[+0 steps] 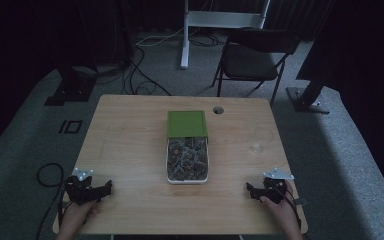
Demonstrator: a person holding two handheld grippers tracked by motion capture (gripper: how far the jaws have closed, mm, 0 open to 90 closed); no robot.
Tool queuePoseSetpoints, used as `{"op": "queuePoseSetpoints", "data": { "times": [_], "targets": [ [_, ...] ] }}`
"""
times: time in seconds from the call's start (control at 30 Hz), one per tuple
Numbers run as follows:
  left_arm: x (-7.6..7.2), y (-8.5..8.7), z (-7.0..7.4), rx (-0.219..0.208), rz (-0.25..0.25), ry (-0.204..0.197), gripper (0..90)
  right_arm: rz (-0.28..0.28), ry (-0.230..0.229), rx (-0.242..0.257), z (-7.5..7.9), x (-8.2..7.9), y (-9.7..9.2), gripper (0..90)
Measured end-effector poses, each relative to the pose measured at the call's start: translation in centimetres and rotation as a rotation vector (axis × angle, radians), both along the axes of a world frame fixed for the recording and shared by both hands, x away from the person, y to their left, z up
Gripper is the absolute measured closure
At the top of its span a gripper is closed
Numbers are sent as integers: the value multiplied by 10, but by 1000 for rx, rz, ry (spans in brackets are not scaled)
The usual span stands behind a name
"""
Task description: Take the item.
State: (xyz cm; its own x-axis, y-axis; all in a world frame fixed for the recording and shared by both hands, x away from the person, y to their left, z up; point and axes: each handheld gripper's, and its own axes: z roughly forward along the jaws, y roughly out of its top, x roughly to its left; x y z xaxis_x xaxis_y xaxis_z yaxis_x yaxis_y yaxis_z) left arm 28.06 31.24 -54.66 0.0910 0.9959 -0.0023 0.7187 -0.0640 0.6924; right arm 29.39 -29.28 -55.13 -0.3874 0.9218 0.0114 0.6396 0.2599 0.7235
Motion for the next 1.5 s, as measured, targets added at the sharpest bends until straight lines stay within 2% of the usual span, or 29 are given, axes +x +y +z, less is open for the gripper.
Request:
{"op": "queuePoseSetpoints", "data": {
  "times": [0.03,0.1,0.23,0.63,0.77,0.97,1.03,1.33,1.4,1.5],
  "targets": [
    [1,2,0,-2,19,1,20,1,0,0,0,-1,0,113],
    [1,0,0,13,11,6,20,0,0,0,0,-1,0,113],
    [0,1,0,12,1,5,19,-2,0,-1,0,-1,0,112],
    [0,-1,0,13,21,4,20,-12,-1,-1,0,-3,0,112],
    [-1,-1,0,13,1,5,20,-7,0,12,0,-3,-1,112],
    [0,-1,0,12,1,4,20,-8,1,0,0,-5,1,112],
    [-1,-1,0,12,1,4,20,-34,1,-1,0,-7,2,114],
    [0,-1,0,12,1,5,20,-22,-2,9,0,-6,0,132],
    [0,-1,0,12,1,4,20,-43,0,37,1,-5,-4,130],
    [0,-1,0,12,1,4,20,-74,-1,11,1,-5,-9,133]
  ]
}}
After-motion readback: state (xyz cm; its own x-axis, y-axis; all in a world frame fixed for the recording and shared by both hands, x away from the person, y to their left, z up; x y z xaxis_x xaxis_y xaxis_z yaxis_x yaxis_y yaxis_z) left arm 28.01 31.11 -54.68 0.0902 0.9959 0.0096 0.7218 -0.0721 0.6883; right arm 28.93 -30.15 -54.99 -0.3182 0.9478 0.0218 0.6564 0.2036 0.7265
